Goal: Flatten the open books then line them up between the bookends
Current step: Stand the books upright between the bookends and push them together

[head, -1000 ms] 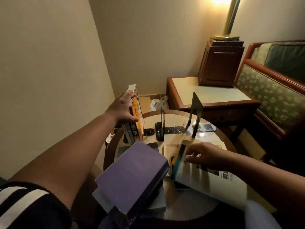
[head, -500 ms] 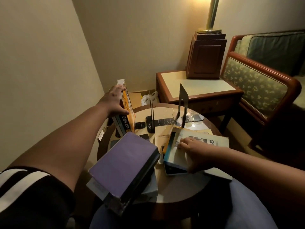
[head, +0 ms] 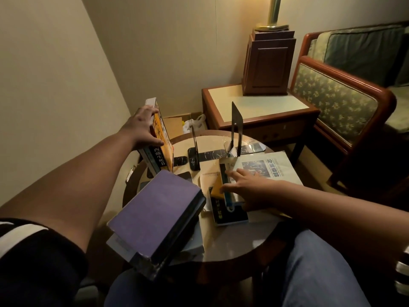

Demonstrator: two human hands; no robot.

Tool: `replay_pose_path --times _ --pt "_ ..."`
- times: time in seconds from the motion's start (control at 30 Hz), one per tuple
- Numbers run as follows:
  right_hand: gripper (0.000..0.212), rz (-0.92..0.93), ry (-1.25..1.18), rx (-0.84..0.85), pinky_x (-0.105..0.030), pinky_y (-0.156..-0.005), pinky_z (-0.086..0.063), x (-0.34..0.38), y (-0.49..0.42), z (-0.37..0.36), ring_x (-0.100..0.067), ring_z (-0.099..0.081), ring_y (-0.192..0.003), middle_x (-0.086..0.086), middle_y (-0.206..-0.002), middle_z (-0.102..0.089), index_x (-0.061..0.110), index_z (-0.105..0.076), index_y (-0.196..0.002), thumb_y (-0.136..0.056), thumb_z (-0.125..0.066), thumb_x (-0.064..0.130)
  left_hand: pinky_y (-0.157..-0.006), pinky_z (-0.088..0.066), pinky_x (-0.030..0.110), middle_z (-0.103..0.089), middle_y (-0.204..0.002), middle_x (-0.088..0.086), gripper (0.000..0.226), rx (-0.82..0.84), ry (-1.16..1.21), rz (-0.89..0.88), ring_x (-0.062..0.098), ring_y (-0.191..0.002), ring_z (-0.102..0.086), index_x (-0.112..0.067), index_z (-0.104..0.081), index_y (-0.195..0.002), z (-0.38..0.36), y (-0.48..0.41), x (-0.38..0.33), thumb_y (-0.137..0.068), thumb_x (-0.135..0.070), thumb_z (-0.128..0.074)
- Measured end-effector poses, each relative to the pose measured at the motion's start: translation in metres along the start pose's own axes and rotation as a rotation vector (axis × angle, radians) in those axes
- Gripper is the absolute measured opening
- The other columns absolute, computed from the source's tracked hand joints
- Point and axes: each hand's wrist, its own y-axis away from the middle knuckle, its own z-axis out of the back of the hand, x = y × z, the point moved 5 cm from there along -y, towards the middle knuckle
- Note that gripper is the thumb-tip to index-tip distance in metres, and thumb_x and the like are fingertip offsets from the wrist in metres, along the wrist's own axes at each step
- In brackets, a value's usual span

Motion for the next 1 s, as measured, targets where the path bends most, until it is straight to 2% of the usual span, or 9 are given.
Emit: replay_pose_path --times 0.1,0.2,0.3,0.4,0.47,0.6,0.73,0.83,1.0 --pt "0.08 -0.019 0.041 0.052 -0.077 -0.1 -0.031 0.004 -0.007 -0.002 -0.046 -0.008 -0.145 -0.006 -0.163 -0.001 0.054 -0.028 -0.139 -0.078 -0.078 0.04 -0.106 -0.042 0.055 -0.025 -0.156 0.006 0.106 0.003 0.006 0.003 0.037 -0.138 -0.035 -0.025 -0.027 -0.147 0.0 0.0 0.0 -0.062 -0.033 -0.091" --pt "0.077 -0.02 0.025 0.028 -0.079 -0.098 -0.031 0.006 -0.011 -0.001 -0.046 -0.013 -0.143 -0.009 -0.161 -0.007 0.049 -0.032 -0.137 -0.077 -0.079 0.043 -0.106 -0.041 0.055 -0.025 -0.156 0.005 0.106 0.004 0.008 0.002 0.037 -0.139 -0.034 -0.025 -0.027 -0.147 0.0 0.0 0.0 -0.062 -0.034 -0.09" --pt "0.071 -0.005 -0.037 -0.066 -0.07 -0.097 -0.042 0.006 -0.008 0.003 -0.039 -0.029 -0.139 -0.009 -0.156 -0.023 0.04 -0.033 -0.136 -0.08 -0.077 0.04 -0.106 -0.041 0.055 -0.025 -0.156 0.005 0.105 0.005 0.01 -0.001 0.037 -0.139 -0.034 -0.025 -0.027 -0.147 0.0 0.0 0.0 -0.063 -0.034 -0.09" --pt "0.063 0.019 -0.211 -0.204 -0.041 -0.091 -0.054 0.0 -0.001 0.013 -0.024 -0.052 -0.122 -0.001 -0.14 -0.047 0.031 -0.041 -0.133 -0.081 -0.077 0.034 -0.105 -0.042 0.055 -0.025 -0.156 0.005 0.104 0.002 0.021 -0.003 0.037 -0.138 -0.035 -0.025 -0.028 -0.147 0.0 0.001 0.0 -0.063 -0.033 -0.09" --pt "0.055 0.016 -0.304 -0.248 -0.025 -0.082 -0.052 -0.006 0.006 0.024 -0.018 -0.058 -0.112 0.001 -0.134 -0.053 0.029 -0.045 -0.132 -0.086 -0.074 0.023 -0.104 -0.044 0.055 -0.026 -0.155 0.004 0.104 -0.004 0.036 -0.002 0.037 -0.137 -0.036 -0.026 -0.029 -0.146 0.0 0.001 0.0 -0.062 -0.032 -0.09" --pt "0.048 0.016 -0.393 -0.35 -0.024 -0.082 -0.055 -0.019 0.019 0.055 -0.017 -0.063 -0.107 -0.003 -0.132 -0.056 0.03 -0.043 -0.133 -0.093 -0.065 0.016 -0.104 -0.044 0.056 -0.025 -0.156 0.003 0.105 -0.009 0.05 0.006 0.037 -0.137 -0.036 -0.027 -0.029 -0.145 0.0 0.0 0.0 -0.061 -0.03 -0.091" --pt "0.052 0.047 -0.462 -0.476 -0.021 -0.072 -0.057 -0.031 0.023 0.082 -0.014 -0.064 -0.1 -0.006 -0.132 -0.055 0.028 -0.044 -0.133 -0.089 -0.068 0.012 -0.104 -0.043 0.058 -0.024 -0.157 0.002 0.105 -0.015 0.071 0.017 0.037 -0.138 -0.035 -0.028 -0.029 -0.145 -0.001 0.001 0.001 -0.061 -0.029 -0.091" --pt "0.056 0.052 -0.536 -0.643 -0.026 -0.077 -0.061 -0.037 0.024 0.1 -0.02 -0.062 -0.11 -0.01 -0.135 -0.054 0.025 -0.045 -0.131 -0.085 -0.073 0.01 -0.104 -0.043 0.058 -0.022 -0.158 0.001 0.104 -0.016 0.072 0.018 0.036 -0.139 -0.034 -0.029 -0.029 -0.146 -0.001 0.001 0.001 -0.062 -0.029 -0.09" --pt "0.05 0.05 -0.701 -1.012 -0.014 -0.073 -0.056 -0.049 0.034 0.127 -0.02 -0.06 -0.11 -0.017 -0.128 -0.057 0.009 -0.049 -0.127 -0.083 -0.071 -0.001 -0.105 -0.042 0.058 -0.022 -0.158 0.0 0.103 -0.014 0.071 0.023 0.035 -0.14 -0.033 -0.031 -0.028 -0.145 0.0 0.001 0.002 -0.061 -0.032 -0.09"
